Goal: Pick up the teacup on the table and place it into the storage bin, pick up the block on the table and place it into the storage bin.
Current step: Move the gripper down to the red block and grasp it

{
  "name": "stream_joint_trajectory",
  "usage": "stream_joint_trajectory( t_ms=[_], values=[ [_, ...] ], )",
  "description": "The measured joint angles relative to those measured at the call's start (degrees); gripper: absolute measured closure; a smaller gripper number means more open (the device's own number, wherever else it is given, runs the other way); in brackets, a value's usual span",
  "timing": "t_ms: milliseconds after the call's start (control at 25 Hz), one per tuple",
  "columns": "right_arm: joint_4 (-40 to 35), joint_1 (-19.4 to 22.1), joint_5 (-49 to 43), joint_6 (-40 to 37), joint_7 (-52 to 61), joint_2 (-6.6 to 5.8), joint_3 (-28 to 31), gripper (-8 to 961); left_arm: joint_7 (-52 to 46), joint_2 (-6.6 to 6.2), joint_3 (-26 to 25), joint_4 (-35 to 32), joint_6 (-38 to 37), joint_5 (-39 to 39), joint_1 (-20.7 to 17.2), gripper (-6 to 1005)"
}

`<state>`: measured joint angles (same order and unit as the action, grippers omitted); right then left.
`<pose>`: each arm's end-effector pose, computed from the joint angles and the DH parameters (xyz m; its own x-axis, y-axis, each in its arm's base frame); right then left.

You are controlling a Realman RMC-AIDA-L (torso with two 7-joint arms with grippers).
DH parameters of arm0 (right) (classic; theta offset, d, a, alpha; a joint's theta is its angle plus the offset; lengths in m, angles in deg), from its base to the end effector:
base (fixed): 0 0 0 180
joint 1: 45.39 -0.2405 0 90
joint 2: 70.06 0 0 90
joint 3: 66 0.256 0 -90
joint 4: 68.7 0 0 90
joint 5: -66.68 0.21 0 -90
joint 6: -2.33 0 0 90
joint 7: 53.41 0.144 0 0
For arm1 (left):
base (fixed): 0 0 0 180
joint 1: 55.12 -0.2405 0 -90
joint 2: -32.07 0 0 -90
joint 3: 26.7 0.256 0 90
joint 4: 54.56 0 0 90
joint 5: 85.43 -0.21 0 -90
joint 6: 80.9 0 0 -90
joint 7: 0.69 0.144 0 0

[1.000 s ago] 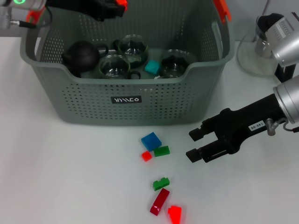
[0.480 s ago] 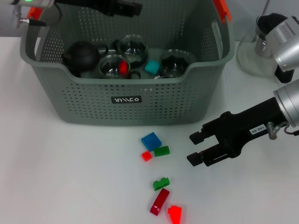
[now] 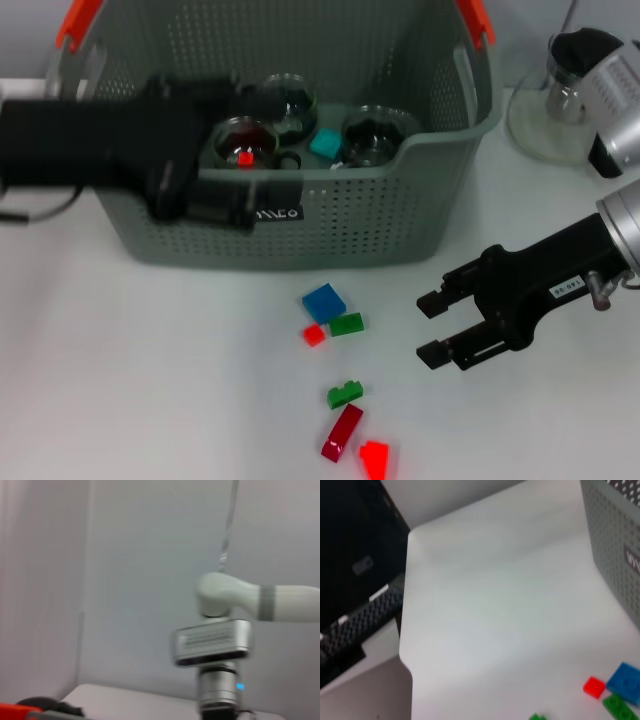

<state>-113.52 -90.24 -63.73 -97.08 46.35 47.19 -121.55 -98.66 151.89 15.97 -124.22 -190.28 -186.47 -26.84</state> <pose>0.1872 0.3494 -0.0130 0.9442 -0.3287 -0.0188 -0.3231 -0.9361 0.1392 -0.1714 0.3136 0.0859 0.8064 0.1143 0.5802 0.2004 -0.9759 -0.0863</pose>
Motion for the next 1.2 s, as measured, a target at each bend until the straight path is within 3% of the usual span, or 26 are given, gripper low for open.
stream_joint_trajectory(
  t_ms=[200,520,760,960,1200],
  values=[
    [-0.1,-0.53,-2.24,-0.33,-1.95,0.06,-0.64,248,8.94,1.86,-0.63,3.01,-4.77,-0.49,-4.26,79],
    [-1.4,-1.78,-2.66,-2.09,-0.25,1.42,-6.69,249,16.51,3.05,-0.85,6.48,-4.84,-6.11,-8.02,79],
    [-7.25,-2.6,-2.66,-4.38,4.74,2.78,-13.29,249,18.27,3.19,-3.03,8.72,-2.24,-11.31,-8.97,79],
    [-8.71,-5.31,-2.47,-4.84,10.03,2.98,-20.0,250,19.88,2.75,-7.61,10.28,-1.43,-15.79,-9.45,79],
    [-8.21,-9.24,-2.49,-3.0,17.62,3.23,-28.75,252,23.09,2.72,-8.24,10.1,-1.67,-20.54,-10.0,78]
  ],
)
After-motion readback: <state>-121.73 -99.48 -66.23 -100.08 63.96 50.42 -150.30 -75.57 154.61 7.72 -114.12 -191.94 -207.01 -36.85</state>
